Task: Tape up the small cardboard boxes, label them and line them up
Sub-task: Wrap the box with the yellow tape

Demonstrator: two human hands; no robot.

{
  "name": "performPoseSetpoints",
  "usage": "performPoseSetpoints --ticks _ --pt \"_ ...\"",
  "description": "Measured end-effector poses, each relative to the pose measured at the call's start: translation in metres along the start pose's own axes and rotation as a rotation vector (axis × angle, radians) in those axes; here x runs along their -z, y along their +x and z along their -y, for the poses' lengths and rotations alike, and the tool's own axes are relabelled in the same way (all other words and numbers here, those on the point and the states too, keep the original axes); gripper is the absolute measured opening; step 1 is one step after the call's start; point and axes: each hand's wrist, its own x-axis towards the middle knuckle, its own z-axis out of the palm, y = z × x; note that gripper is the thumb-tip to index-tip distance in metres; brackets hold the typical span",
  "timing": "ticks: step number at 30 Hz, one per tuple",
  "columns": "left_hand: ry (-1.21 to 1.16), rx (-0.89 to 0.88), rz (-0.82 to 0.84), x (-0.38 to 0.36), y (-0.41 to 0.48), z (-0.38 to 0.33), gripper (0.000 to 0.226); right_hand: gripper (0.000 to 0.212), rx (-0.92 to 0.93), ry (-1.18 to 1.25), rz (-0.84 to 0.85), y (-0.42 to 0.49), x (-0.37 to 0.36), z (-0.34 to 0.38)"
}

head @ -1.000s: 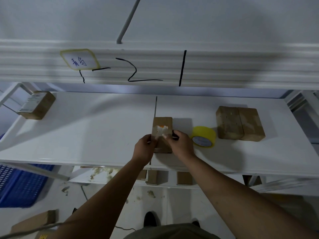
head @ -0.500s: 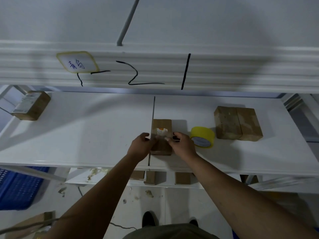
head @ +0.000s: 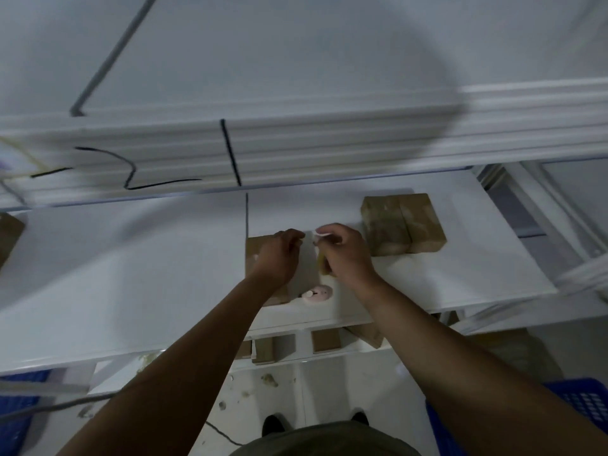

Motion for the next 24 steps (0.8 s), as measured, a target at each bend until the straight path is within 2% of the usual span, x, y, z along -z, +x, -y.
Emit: performPoseSetpoints --ticks 2,4,8,10,13,16,22,24 --pt "0.115 -0.034 0.118 -0.01 0.013 -0.007 0.038 0.017 0.128 -0.157 -0.096 0.004 0.02 -0.006" --pt "0.208 -0.046 0.274 -0.02 0.027 -0.012 0.044 0.026 0.155 -0.306 -0.118 0.011 0.034 -0.017" --pt "0.365 -0.061 0.46 -0.035 0.053 -0.014 0.029 0.056 0.016 -0.533 0.044 0.016 0.045 -0.034" --pt "0.381 -0.069 0.51 -0.039 0.062 -0.012 0.02 0.057 -0.005 -0.532 0.117 0.016 0.047 -0.038" --pt "0.378 -0.077 0.536 -0.044 0.071 0.0 0.013 0.037 0.002 -0.448 0.123 0.017 0.046 -0.039" --pt "0.413 -0.067 0.557 -0.05 0.074 0.01 0.011 0.036 0.04 -0.403 0.121 0.018 0.049 -0.039" --pt "0.439 -0.058 0.519 -0.055 0.066 0.008 0.054 0.032 0.013 -0.391 0.169 0.021 0.057 -0.038" --pt "0.41 -0.043 0.484 -0.058 0.064 0.01 0.051 0.029 0.045 -0.453 0.172 0.021 0.06 -0.035"
